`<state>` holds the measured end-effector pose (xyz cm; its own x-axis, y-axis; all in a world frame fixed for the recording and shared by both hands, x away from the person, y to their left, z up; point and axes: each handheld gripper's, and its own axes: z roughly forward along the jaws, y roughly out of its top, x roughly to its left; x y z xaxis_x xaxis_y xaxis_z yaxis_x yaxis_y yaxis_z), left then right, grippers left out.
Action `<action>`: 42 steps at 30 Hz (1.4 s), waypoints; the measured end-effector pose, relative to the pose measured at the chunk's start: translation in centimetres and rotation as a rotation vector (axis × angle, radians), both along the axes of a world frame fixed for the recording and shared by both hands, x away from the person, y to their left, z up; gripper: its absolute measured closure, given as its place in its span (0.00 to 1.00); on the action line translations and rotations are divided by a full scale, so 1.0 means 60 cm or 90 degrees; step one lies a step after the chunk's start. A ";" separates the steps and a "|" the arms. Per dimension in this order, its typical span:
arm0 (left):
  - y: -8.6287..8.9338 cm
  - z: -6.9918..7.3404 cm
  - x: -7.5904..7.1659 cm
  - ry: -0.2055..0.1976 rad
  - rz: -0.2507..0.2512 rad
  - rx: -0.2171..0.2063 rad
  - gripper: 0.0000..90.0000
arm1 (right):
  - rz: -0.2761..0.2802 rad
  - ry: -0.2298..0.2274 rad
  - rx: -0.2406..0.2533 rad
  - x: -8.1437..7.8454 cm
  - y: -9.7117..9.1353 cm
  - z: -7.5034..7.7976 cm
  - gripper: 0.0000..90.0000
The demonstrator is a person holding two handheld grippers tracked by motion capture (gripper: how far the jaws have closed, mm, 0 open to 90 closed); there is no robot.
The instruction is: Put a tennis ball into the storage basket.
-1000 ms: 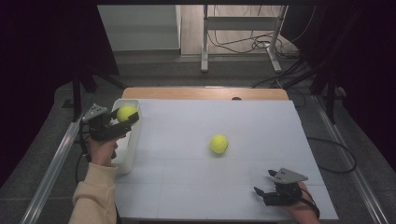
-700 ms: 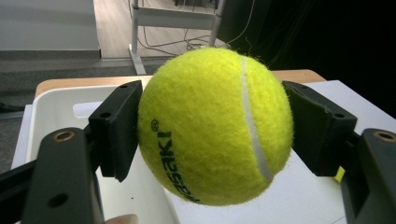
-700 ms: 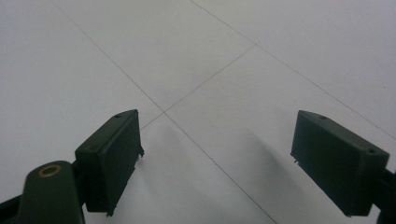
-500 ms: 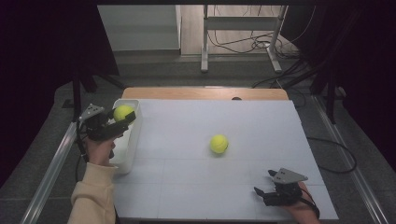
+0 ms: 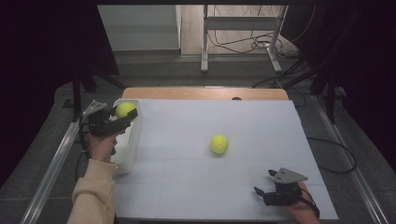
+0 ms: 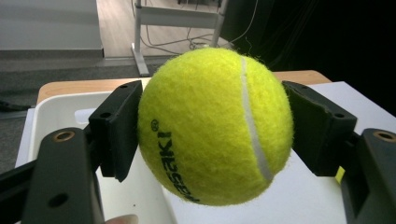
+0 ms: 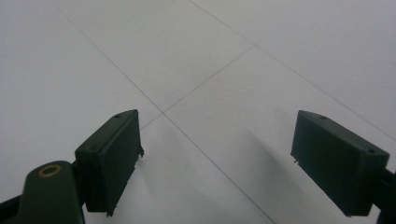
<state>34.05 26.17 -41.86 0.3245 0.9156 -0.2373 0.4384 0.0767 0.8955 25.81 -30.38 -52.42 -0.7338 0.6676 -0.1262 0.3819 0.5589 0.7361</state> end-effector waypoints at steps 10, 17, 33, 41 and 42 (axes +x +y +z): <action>-0.022 0.010 0.030 0.019 0.016 0.032 0.29 | 0.011 -0.004 0.012 -0.002 -0.001 0.004 0.19; 0.001 -0.006 0.054 0.055 0.048 0.041 0.29 | 0.008 0.000 0.011 0.000 0.000 0.002 0.19; 0.015 -0.024 0.110 0.121 0.092 0.080 0.29 | 0.006 0.005 0.011 0.001 0.000 0.000 0.19; 0.022 -0.038 0.119 0.171 0.087 0.106 0.29 | 0.006 0.006 0.009 0.001 0.000 -0.001 0.19; 0.022 -0.039 0.119 0.174 0.086 0.110 0.29 | 0.005 0.007 0.009 0.001 0.000 -0.001 0.18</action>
